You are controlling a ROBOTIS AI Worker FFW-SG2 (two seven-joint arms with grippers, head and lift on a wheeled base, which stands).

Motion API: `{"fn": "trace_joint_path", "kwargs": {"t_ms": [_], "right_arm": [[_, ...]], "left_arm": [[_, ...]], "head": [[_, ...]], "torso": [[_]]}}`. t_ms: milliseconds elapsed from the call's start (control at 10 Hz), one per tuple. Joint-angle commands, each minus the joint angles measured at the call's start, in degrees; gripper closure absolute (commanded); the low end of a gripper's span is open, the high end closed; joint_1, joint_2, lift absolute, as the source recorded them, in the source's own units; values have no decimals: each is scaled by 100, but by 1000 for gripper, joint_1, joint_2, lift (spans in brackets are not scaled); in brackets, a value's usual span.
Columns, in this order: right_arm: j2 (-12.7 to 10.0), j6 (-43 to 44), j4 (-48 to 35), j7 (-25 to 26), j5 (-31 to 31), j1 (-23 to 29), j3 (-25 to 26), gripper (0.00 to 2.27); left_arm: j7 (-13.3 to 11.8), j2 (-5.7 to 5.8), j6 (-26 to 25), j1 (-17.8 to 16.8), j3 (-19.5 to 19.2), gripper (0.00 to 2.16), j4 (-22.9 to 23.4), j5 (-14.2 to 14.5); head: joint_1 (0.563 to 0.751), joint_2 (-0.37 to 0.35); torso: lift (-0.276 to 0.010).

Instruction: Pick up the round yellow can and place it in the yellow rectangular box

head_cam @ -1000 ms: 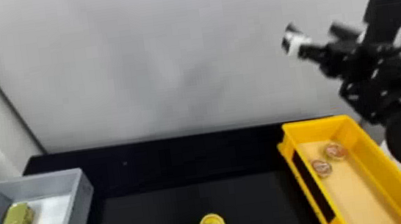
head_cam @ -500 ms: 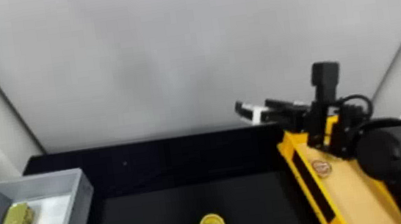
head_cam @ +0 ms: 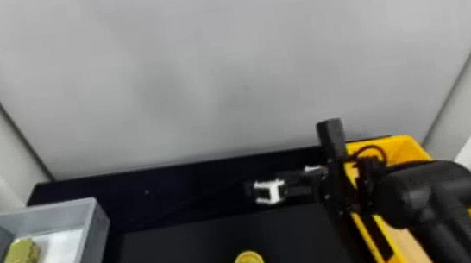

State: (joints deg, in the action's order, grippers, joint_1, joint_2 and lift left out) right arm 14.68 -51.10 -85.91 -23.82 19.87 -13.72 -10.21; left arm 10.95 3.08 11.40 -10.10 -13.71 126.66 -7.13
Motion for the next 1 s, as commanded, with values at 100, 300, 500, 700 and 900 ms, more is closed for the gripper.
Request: {"fn": "trace_joint_path", "kwargs": {"t_ms": [100, 300, 500, 700, 900], "right_arm": [[-431, -34, 839, -1030, -1494, -280, -448, 56], [-791, 62, 1296, -1715, -2576, -333, -404, 56], [-914, 194, 1753, -1900, -2822, -395, -597, 56], [-914, 309, 2079, -1962, -2989, -527, -826, 51], [-993, 467, 2263, -2102, -3314, -623, -879, 51]], "left_arm": [[13, 26, 64, -27, 43, 124, -63, 27], [22, 26, 73, -36, 52, 124, -80, 27], [13, 26, 91, -54, 70, 124, -89, 27], [22, 26, 91, -63, 78, 122, -89, 36], [22, 26, 91, -89, 105, 121, -98, 36]], "head": [[694, -78], [694, -78], [694, -78], [694, -78], [694, -78]], "torso": [[-1], [-1], [-1], [-1], [-1]]}}
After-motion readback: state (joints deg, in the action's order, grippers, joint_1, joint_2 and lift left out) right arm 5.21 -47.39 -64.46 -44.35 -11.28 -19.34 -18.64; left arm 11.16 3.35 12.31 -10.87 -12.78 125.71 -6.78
